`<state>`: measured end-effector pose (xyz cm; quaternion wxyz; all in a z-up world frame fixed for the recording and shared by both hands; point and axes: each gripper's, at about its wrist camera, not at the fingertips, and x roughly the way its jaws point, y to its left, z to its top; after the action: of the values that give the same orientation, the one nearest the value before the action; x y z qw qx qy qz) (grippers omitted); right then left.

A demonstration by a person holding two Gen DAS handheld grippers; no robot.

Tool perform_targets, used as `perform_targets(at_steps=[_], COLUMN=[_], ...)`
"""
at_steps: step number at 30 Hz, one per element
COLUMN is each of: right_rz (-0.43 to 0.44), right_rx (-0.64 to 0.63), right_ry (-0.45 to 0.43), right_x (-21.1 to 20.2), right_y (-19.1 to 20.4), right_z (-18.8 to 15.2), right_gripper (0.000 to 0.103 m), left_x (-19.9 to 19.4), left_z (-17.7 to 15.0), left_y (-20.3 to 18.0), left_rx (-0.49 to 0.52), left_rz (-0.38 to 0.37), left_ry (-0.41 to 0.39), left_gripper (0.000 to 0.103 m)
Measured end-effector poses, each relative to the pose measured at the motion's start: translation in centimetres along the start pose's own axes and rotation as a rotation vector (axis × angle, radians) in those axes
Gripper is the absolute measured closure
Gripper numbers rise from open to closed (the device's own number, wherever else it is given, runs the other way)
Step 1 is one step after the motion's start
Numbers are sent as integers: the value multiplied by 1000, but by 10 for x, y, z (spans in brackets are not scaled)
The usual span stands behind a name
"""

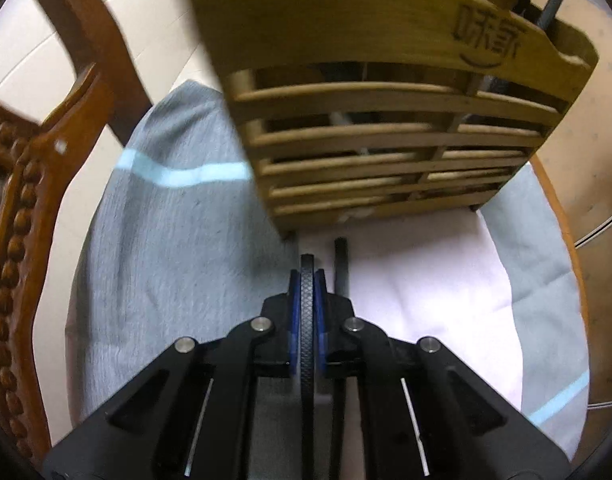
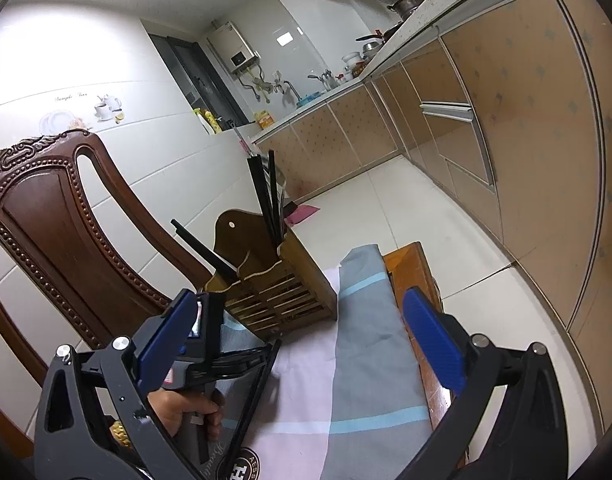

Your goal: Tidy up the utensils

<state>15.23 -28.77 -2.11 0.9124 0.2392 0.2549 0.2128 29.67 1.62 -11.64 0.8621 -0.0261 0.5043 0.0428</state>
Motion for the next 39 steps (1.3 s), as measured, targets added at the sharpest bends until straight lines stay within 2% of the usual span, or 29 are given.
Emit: perform_targets(at_steps=[2, 6, 10, 13, 16, 18, 21, 25, 30, 31, 32, 33, 34, 35, 37, 39], right_rz=[1, -11, -44, -84, -113, -138, -186, -274, -359, -369, -368, -378, -374, -363, -339, -306], right_rx=[1, -29, -114, -158, -182, -203, -229, -288, -317, -314, -326, -357, -371, -376, -357, -338], right_ry=[30, 124, 294, 373, 433, 465, 511, 579, 623, 629, 622, 628, 638, 647, 648, 613], right_x=[6, 25, 60, 87, 116, 135, 173, 228, 272, 277, 279, 280, 281, 280, 271, 252], right_y=[1, 9, 29, 43, 57, 66, 81, 97, 102, 101, 104, 109, 111, 114, 114, 114], right_z=[-2, -13, -37, -53, -66, -73, -81, -94, -106, -108, -108, -109, -110, -110, -105, -94], right_gripper=[3, 3, 3, 3, 3, 3, 7, 25, 47, 54, 67, 70, 87, 93, 94, 94], left_x=[-19, -93, -180, -231, -254, -258, -264, -286, -295, -296, -295, -293, -293, -293, -291, -292], left_z=[-3, -1, 1, -9, -16, -30, -31, -34, -37, -37, -37, -36, -36, -37, -37, -36], left_y=[7, 23, 31, 32, 48, 54, 66, 79, 86, 88, 89, 91, 93, 95, 98, 103], left_rx=[-9, -35, -7, 18, 28, 20, -1, -33, -46, -51, -55, -60, -66, -70, -82, -89], left_rz=[-36, -89, -103, -120, -124, -97, -69, -112, -138, -140, -141, -143, -145, -145, -147, -152], left_ry=[-48, -201, -362, -443, -491, -520, -551, -588, -594, -595, -596, -596, -597, -597, -598, -596], left_gripper=[97, 97, 97, 97, 97, 97, 97, 97, 97, 97, 97, 97, 97, 97, 97, 97])
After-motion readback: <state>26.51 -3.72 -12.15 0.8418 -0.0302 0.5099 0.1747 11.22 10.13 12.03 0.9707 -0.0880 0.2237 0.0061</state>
